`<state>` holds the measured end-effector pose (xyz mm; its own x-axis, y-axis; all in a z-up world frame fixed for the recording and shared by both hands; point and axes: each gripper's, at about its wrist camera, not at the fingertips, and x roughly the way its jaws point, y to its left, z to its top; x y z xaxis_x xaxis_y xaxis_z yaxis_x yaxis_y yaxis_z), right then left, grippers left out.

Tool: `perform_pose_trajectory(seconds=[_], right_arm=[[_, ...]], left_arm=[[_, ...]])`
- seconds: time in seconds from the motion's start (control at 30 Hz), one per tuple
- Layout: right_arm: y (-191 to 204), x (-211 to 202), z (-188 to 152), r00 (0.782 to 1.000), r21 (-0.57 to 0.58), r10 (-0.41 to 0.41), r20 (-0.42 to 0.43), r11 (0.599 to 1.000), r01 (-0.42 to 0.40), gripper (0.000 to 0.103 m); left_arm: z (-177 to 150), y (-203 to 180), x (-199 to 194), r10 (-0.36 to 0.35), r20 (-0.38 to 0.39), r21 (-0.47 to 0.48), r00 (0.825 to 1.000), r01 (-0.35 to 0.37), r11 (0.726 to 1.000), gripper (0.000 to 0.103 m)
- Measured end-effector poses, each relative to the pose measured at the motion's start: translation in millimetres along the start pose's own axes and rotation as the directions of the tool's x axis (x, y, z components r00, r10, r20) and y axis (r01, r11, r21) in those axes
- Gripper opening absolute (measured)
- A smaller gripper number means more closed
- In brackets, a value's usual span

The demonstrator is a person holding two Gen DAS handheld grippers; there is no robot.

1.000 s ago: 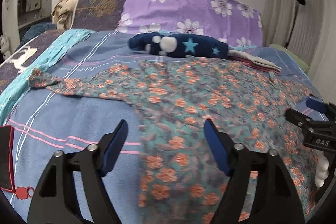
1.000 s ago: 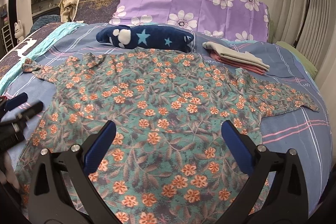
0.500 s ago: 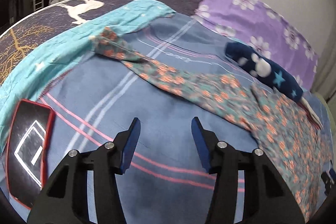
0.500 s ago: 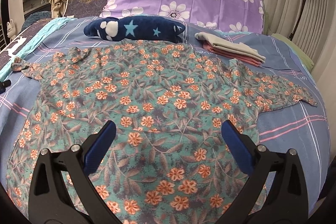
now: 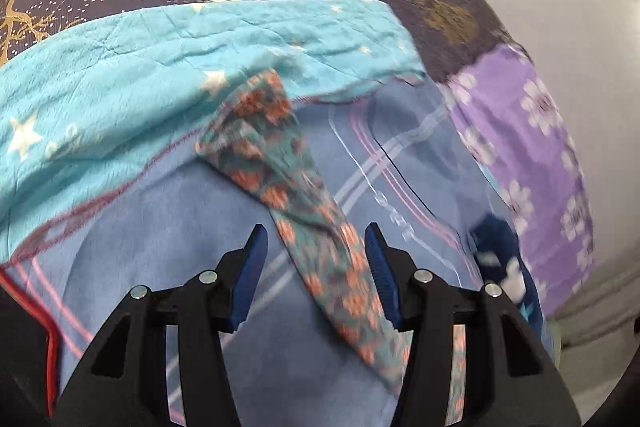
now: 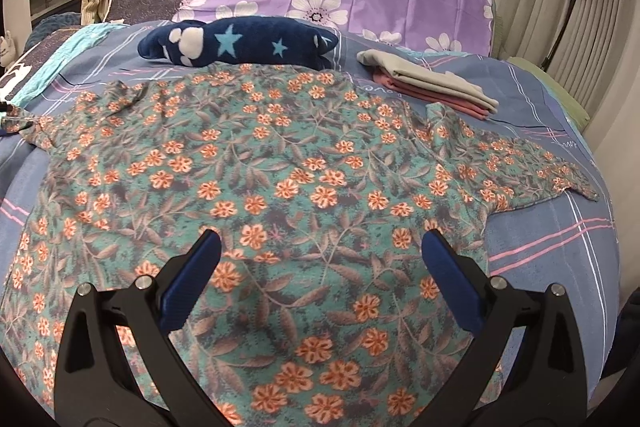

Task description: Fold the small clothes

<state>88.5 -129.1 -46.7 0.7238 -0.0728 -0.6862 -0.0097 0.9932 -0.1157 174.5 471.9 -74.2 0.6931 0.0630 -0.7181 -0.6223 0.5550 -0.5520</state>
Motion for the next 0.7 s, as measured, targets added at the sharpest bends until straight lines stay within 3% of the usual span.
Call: perform_pose_trajectory(seconds=[0.17,0.23,0.3,0.37,0.5,0.57,0.67,0.7], right_arm=[[-4.8,7.6,1.4,1.000,0.008,-0.013,-0.017,1.000,0.013,0.101],[-7.2,8.8,2.5,1.000,0.016,-0.016,-0.016,1.000,0.016,0.101],[-9.7,9.3,3.5,1.000,0.025,-0.013,-0.015,1.000,0.014,0.101],[-10.9,8.9,4.7,1.000,0.028,-0.009,-0.011,1.000,0.009,0.101],[-12.9,8.3,7.7,1.000,0.030,-0.002,0.002,1.000,0.002,0.101],[-13.9,8.7,8.6,1.000,0.039,0.008,0.002,0.999,-0.008,0.101],[-18.7,6.8,8.7,1.000,0.064,0.025,0.006,0.998,-0.025,0.101],[-22.0,5.1,8.4,1.000,0.075,0.030,0.009,0.997,-0.030,0.101]], left_arm=[[26.9,6.8,24.2,0.143,0.010,-0.098,0.990,-0.141,0.985,0.050],[33.8,13.7,30.2,0.164,0.004,-0.110,0.986,-0.163,0.981,0.021],[36.7,18.7,30.9,0.158,0.000,-0.120,0.987,-0.157,0.980,0.007],[38.1,15.9,22.9,0.142,0.017,-0.086,0.990,-0.140,0.986,0.005],[33.2,-24.7,-13.1,0.063,0.102,0.091,0.993,-0.073,0.993,0.003],[24.7,-57.1,-35.3,-0.026,0.124,0.191,0.992,0.002,0.982,0.003],[-8.9,-123.3,-73.5,-0.197,0.109,0.381,0.974,0.142,0.913,0.003],[-27.3,-150.1,-86.8,-0.261,0.087,0.452,0.961,0.195,0.870,0.003]])
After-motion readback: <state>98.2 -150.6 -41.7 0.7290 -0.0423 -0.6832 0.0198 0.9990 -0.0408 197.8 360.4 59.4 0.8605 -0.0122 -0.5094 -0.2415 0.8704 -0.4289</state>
